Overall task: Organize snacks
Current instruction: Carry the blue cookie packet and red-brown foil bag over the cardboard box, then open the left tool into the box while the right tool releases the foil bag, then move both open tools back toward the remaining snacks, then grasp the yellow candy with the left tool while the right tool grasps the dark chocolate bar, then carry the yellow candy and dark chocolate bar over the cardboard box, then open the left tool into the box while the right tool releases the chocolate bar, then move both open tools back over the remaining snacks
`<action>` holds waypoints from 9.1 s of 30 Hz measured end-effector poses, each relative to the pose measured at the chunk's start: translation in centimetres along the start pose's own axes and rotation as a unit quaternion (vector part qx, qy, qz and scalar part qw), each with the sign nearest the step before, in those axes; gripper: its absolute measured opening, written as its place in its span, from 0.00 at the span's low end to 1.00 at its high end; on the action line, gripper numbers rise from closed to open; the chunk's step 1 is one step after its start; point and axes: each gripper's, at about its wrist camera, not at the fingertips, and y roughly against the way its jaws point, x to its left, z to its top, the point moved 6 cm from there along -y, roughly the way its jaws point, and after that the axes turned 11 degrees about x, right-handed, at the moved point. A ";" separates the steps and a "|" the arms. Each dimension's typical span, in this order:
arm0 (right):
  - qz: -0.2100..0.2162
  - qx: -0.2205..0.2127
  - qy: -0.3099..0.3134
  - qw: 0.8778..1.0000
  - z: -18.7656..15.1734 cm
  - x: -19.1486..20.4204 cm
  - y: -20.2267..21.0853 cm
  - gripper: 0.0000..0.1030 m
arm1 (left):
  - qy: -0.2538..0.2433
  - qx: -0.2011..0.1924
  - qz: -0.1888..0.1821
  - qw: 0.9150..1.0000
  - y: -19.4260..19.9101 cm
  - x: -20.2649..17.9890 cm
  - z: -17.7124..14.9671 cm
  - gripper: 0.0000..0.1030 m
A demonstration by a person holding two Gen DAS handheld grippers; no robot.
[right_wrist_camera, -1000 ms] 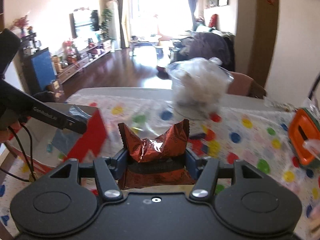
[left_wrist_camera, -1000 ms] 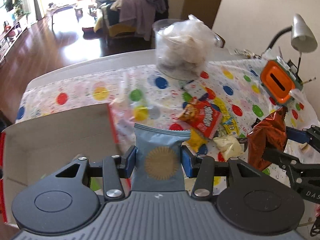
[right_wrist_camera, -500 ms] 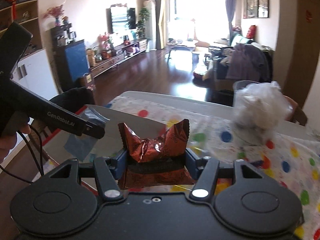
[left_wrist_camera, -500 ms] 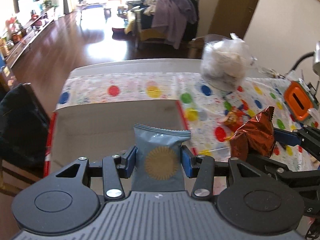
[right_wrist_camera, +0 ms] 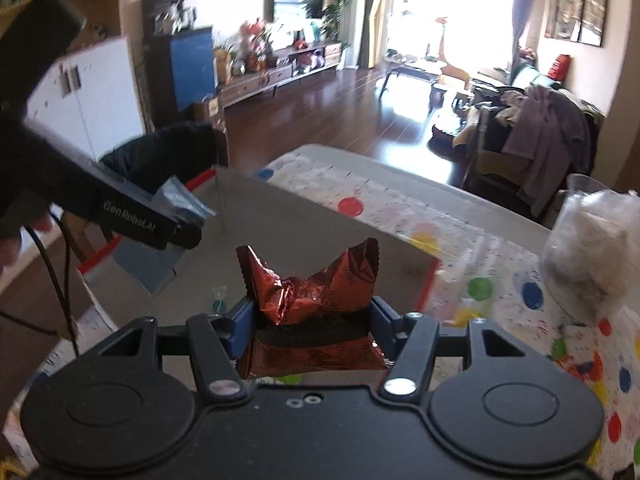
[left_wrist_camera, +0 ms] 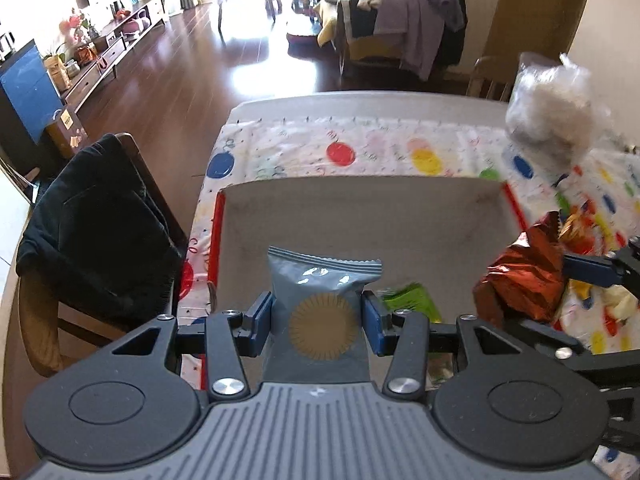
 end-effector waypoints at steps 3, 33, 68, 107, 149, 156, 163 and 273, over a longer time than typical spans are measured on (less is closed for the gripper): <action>0.008 0.026 0.004 1.000 -0.1 0.7 -2.2 0.57 | -0.016 0.014 -0.003 1.000 -1.2 0.0 0.1 0.45; 0.032 0.075 -0.013 0.997 -2.4 2.0 -3.3 0.67 | -0.059 0.075 0.002 0.995 -3.9 -2.9 -0.2 0.51; 0.009 -0.054 -0.162 0.985 -10.2 -11.5 11.9 1.00 | -0.105 -0.080 -0.104 0.986 6.9 -17.8 -2.3 0.81; -0.104 0.094 -0.202 0.969 -27.9 -37.8 2.6 0.89 | -0.385 0.024 -0.090 0.918 -10.6 -37.5 0.8 0.83; -0.090 0.042 -0.279 0.955 -25.6 -35.2 7.6 0.32 | -0.244 0.011 -0.129 0.961 -6.9 -34.9 0.1 0.37; -0.072 0.022 -0.269 0.960 -22.7 -31.3 10.5 0.32 | -0.201 -0.008 -0.134 0.970 -2.6 -31.5 -0.2 0.37; -0.050 -0.003 -0.243 0.969 -18.4 -26.8 12.0 0.32 | -0.144 -0.027 -0.143 0.979 0.9 -26.0 -0.4 0.37; 0.063 -0.046 -0.161 0.984 -5.5 -8.9 9.6 0.84 | -0.074 -0.139 -0.079 0.984 9.0 -11.4 -1.7 0.79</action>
